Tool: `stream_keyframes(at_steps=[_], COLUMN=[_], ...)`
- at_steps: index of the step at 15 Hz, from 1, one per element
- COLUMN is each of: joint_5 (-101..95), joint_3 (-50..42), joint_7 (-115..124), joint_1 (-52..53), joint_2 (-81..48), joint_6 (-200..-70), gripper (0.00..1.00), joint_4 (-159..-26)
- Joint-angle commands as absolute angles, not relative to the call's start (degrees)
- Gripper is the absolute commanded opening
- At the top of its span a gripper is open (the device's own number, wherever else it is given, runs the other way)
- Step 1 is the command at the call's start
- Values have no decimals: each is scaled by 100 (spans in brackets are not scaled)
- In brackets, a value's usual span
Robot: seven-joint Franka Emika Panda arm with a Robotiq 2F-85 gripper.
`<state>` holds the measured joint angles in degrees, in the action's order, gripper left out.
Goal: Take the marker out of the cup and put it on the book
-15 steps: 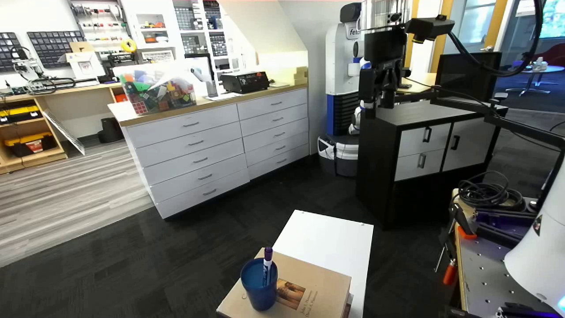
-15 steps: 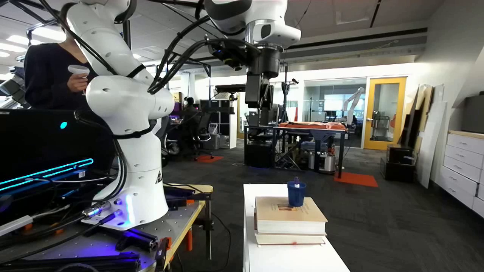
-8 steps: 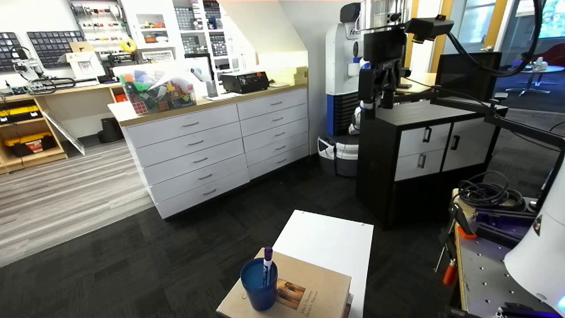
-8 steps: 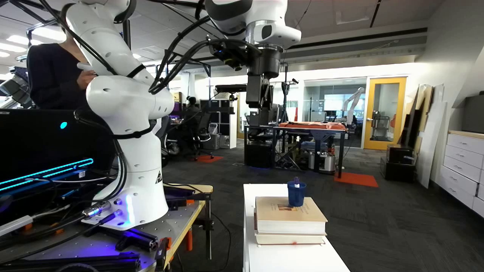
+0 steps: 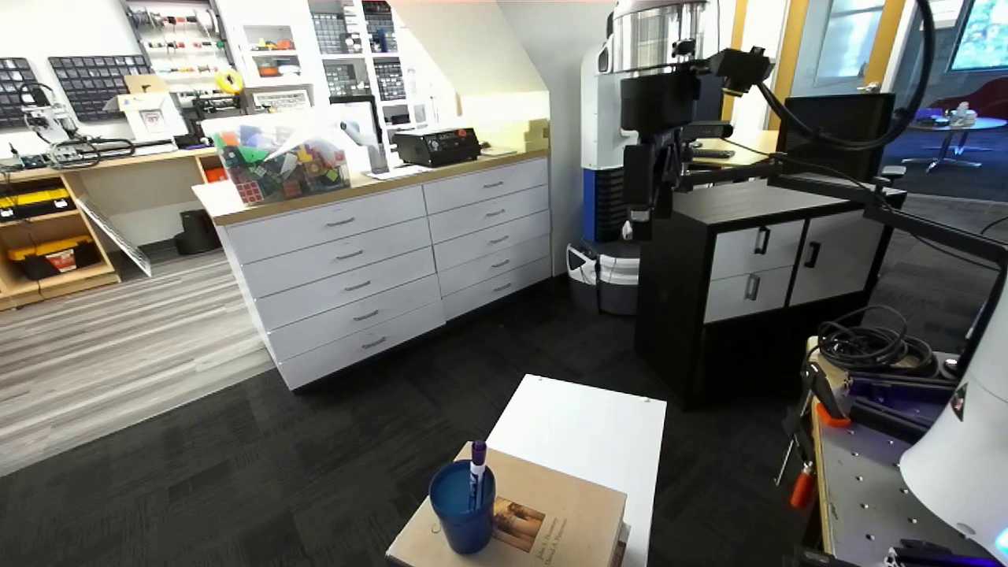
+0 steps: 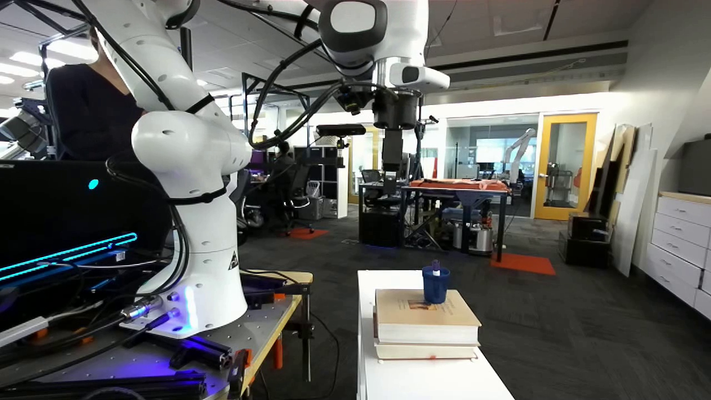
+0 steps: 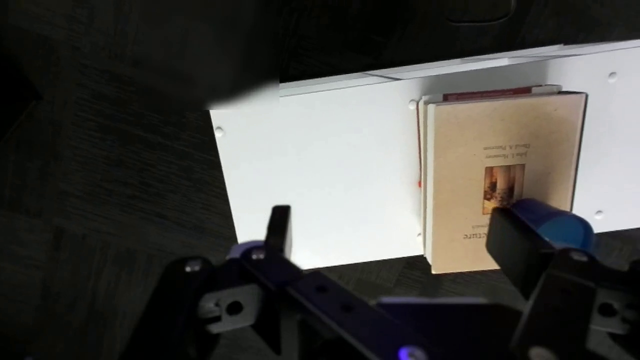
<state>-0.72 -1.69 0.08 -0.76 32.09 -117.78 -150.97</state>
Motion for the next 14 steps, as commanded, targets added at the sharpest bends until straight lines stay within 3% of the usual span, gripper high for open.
stream_keyframes(at_steps=[1, 14], joint_5=[140, 250], joint_3=[-114, 707], joint_7=[-306, -363], joint_1=[207, 964], joint_2=[2886, 1370], joint_6=[-12138, -13169], gripper=[100, 100], joint_4=[-15016, -14575])
